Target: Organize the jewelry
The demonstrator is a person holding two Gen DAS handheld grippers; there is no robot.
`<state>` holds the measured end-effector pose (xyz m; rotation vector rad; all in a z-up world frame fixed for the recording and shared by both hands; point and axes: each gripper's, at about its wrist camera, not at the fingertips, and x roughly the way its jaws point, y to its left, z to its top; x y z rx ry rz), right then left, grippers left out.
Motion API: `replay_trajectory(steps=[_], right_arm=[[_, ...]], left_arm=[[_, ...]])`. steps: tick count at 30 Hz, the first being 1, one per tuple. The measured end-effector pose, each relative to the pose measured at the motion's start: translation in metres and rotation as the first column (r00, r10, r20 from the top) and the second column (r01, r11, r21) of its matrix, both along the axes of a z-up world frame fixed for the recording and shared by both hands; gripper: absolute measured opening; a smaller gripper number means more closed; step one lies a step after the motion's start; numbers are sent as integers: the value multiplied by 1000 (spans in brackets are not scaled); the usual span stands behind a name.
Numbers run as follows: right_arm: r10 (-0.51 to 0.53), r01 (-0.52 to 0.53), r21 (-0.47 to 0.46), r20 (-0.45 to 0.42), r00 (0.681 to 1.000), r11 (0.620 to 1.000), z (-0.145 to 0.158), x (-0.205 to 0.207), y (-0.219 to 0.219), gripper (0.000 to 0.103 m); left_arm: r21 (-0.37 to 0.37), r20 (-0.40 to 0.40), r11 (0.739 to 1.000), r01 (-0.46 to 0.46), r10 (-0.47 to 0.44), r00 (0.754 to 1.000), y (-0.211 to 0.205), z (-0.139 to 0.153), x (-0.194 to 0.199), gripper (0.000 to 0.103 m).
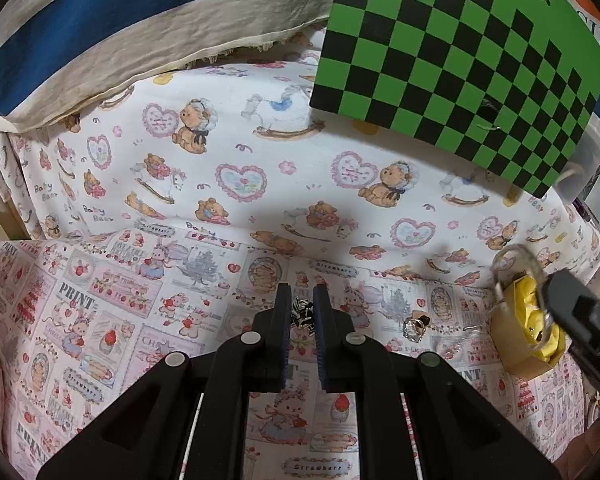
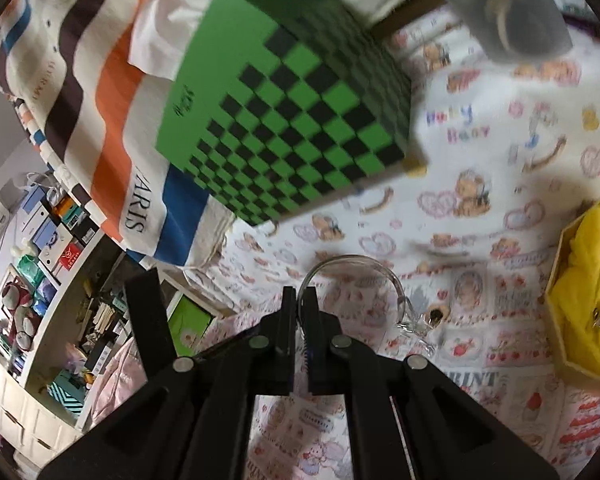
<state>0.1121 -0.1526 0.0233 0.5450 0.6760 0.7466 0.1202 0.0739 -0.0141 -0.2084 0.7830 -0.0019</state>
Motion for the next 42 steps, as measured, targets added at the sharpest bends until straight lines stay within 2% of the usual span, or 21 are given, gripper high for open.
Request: replay_trajectory(steps=[2,5,6,9,13,17,18,20,22,30,37,42], right_arm=[[-28,30,-28,47,999,999,5,-7,-2,3],[-106,128,-138,159,982,982,13,-16,0,3],[-130,171,-189,213,968,967,17,-22,3,3],[-171,261,-269,317,933,927,20,-31,9,3],[-155,319,-354,421,894,879,22,-39,21,3],[-131,319,-357,463,877,878,26,-43,23,3],[-128,312,-346,463,877,885,28,-44,22,3],[-137,268,-276,414,900,923,29,-40,15,3],[-155,250,-228,367,917,941,28,-34,8,3],[-178,285,-248,379,908,926,33,-41,-8,3],[-196,325,-281,404,893,903,34,-60,-46,3],[-253,375,-287,383,888,881,18,-62,-80,3]], left_arm=[[3,3,1000,-2,2,1000,0,0,0,10],[7,7,1000,-4,4,1000,-1,1,-1,10],[8,7,1000,-4,4,1000,-1,1,-1,10],[10,7,1000,-5,5,1000,-1,1,-1,10],[13,5,1000,-6,6,1000,-2,1,-1,10],[17,4,1000,-8,8,1000,-1,0,1,10],[18,3,1000,-8,8,1000,-1,0,2,10],[17,2,1000,-9,9,1000,0,0,2,10],[16,-1,1000,-8,8,1000,0,0,3,10],[26,28,1000,14,-15,1000,-8,7,-1,10],[24,144,995,95,-97,985,-27,30,-20,10],[56,190,989,140,-148,970,-43,38,-32,10]])
